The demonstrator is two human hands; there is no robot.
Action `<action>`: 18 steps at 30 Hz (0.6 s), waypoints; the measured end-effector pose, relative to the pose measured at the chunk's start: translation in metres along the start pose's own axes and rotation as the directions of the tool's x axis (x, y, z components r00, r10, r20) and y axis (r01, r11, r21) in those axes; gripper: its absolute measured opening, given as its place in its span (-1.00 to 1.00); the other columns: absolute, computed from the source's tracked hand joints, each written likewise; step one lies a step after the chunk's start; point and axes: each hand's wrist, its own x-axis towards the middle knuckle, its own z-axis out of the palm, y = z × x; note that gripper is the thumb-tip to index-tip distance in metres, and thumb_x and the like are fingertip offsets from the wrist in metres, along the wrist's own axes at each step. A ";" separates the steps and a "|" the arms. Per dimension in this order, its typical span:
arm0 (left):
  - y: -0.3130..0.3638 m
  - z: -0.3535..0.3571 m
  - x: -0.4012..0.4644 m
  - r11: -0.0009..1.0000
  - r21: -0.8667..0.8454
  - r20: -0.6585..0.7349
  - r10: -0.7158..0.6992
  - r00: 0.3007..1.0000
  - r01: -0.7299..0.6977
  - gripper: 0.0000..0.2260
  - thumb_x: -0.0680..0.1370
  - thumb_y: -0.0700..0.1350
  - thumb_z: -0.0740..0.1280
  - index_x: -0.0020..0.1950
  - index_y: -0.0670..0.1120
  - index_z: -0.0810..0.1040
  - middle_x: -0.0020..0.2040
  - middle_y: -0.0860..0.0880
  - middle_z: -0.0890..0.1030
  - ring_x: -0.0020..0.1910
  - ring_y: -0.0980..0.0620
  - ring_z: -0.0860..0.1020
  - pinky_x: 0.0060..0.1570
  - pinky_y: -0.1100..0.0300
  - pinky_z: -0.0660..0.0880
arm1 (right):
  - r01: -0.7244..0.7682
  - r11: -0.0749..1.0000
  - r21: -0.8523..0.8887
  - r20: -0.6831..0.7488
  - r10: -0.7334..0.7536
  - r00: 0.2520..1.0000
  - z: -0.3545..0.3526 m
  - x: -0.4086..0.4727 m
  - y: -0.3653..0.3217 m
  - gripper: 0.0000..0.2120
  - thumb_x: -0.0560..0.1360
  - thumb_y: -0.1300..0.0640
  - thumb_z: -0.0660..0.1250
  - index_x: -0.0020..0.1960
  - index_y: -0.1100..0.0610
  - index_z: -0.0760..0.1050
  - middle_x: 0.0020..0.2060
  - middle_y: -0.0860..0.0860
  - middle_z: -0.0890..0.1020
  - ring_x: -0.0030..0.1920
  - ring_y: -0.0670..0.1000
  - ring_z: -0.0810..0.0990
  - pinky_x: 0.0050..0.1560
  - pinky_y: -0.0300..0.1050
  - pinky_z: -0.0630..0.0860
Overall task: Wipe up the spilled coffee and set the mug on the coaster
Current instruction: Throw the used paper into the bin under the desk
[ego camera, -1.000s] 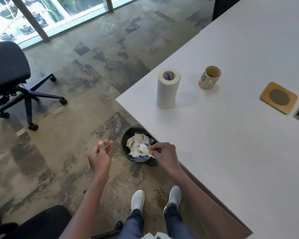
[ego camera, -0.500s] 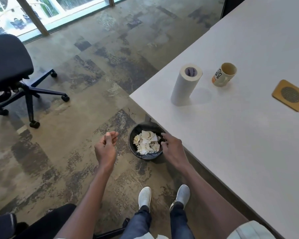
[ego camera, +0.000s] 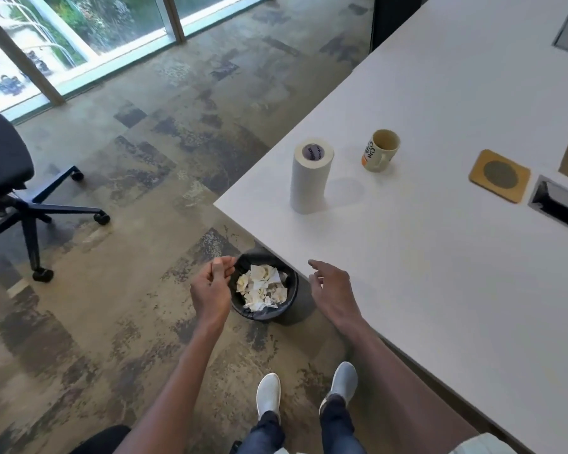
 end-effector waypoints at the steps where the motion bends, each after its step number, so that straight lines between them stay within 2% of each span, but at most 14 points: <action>1: 0.002 0.007 -0.002 1.000 0.024 0.021 0.008 1.000 -0.008 -0.75 0.70 -0.07 0.19 0.05 -0.04 0.66 0.01 -0.07 0.72 0.03 0.00 0.69 0.06 0.13 0.61 | 0.005 1.000 -0.007 -0.005 -0.005 1.000 -0.004 0.001 0.004 -0.67 0.55 0.21 0.25 0.30 0.14 0.53 0.22 0.04 0.62 0.17 0.03 0.60 0.23 0.02 0.52; 3: 0.007 0.025 -0.010 0.993 0.095 0.069 0.058 0.996 -0.064 -0.76 0.69 -0.03 0.21 0.01 0.02 0.68 -0.02 0.00 0.73 0.02 0.03 0.69 0.01 0.15 0.60 | 0.004 1.000 -0.024 -0.030 -0.005 1.000 -0.016 0.001 0.016 -0.67 0.55 0.20 0.25 0.30 0.14 0.53 0.23 0.04 0.61 0.21 0.04 0.58 0.27 -0.02 0.48; 6: 0.026 0.062 -0.028 0.965 0.196 0.178 0.139 0.974 -0.174 -0.77 0.68 -0.06 0.24 0.09 -0.05 0.69 -0.06 0.05 0.71 -0.02 0.11 0.66 -0.05 0.28 0.56 | -0.006 0.997 -0.079 -0.098 -0.001 0.995 -0.042 -0.001 0.037 -0.67 0.56 0.20 0.24 0.32 0.14 0.51 0.25 0.04 0.59 0.27 0.05 0.52 0.31 -0.11 0.41; 8: 0.039 0.092 -0.041 0.944 0.238 0.248 0.169 0.954 -0.229 -0.77 0.67 -0.05 0.25 0.13 -0.05 0.69 -0.03 0.08 0.70 0.01 0.15 0.65 -0.01 0.26 0.56 | -0.032 0.995 -0.100 -0.141 0.018 0.990 -0.063 -0.002 0.054 -0.67 0.58 0.19 0.22 0.33 0.15 0.49 0.28 0.04 0.57 0.30 0.06 0.49 0.32 -0.12 0.37; 11: 0.055 0.143 -0.052 0.935 0.219 0.338 0.195 0.921 -0.279 -0.77 0.67 -0.07 0.25 0.17 -0.07 0.69 0.03 0.08 0.70 0.10 0.10 0.64 0.05 0.30 0.51 | -0.074 0.991 -0.109 -0.228 0.048 0.972 -0.101 -0.001 0.082 -0.67 0.59 0.20 0.22 0.34 0.18 0.48 0.30 0.07 0.55 0.33 0.07 0.46 0.33 -0.13 0.33; 15: 0.079 0.209 -0.067 0.912 0.197 0.394 0.263 0.881 -0.361 -0.76 0.69 -0.10 0.22 0.20 -0.09 0.67 0.15 0.05 0.69 0.16 0.16 0.58 0.04 0.59 0.39 | -0.137 0.984 -0.115 -0.331 0.092 0.939 -0.152 0.006 0.120 -0.65 0.58 0.19 0.23 0.35 0.21 0.47 0.33 0.11 0.51 0.37 0.08 0.41 0.35 -0.11 0.35; 18: 0.091 0.249 -0.076 0.886 0.188 0.417 0.319 0.851 -0.424 -0.72 0.70 -0.10 0.19 0.31 -0.11 0.62 0.27 0.03 0.63 0.27 0.19 0.51 0.19 0.55 0.34 | -0.162 0.977 -0.141 -0.395 0.095 0.914 -0.185 0.011 0.142 -0.63 0.59 0.18 0.22 0.38 0.21 0.44 0.36 0.10 0.48 0.40 0.05 0.37 0.34 -0.12 0.35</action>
